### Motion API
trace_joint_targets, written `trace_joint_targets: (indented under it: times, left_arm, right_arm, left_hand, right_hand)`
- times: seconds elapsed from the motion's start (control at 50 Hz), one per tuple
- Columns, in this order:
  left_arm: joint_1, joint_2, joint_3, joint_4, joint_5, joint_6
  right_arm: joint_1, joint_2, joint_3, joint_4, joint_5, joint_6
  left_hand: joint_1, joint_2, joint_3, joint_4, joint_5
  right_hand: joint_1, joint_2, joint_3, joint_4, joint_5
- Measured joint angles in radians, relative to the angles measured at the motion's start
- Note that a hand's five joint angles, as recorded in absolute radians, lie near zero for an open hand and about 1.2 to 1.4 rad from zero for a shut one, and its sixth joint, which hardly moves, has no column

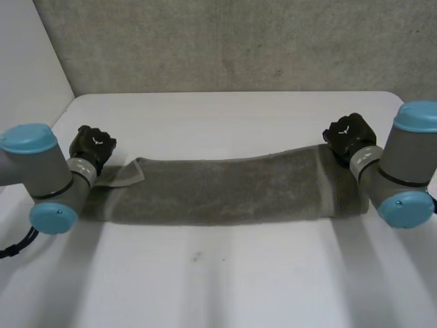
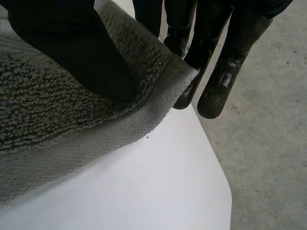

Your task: Fold the laundry

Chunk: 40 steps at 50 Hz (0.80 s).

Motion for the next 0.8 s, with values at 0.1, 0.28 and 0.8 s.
trace_joint_targets:
  times: [0.1, 0.28, 0.8]
  left_arm:
    - [-0.001, -0.038, 0.028, 0.016, 0.004, -0.001]
    - [-0.001, -0.014, 0.042, 0.038, 0.006, 0.002]
    - [-0.049, 0.196, -0.207, 0.015, 0.086, -0.210]
  right_arm:
    - [0.006, 0.049, -0.045, -0.007, 0.021, -0.003]
    - [0.018, 0.060, -0.097, -0.009, 0.066, 0.013]
    - [0.011, -0.224, 0.173, 0.038, 0.042, 0.111]
  left_hand:
    - [-0.116, -0.139, -0.121, -0.122, -0.118]
    - [-0.718, -0.736, -0.734, -0.735, -0.735]
    - [-0.907, -0.931, -0.929, -0.931, -0.932]
  right_hand:
    - [0.000, 0.000, 0.000, 0.000, 0.001]
    - [-0.738, -0.885, -0.886, -0.894, -0.850]
    - [-0.758, -0.941, -0.974, -0.958, -0.930]
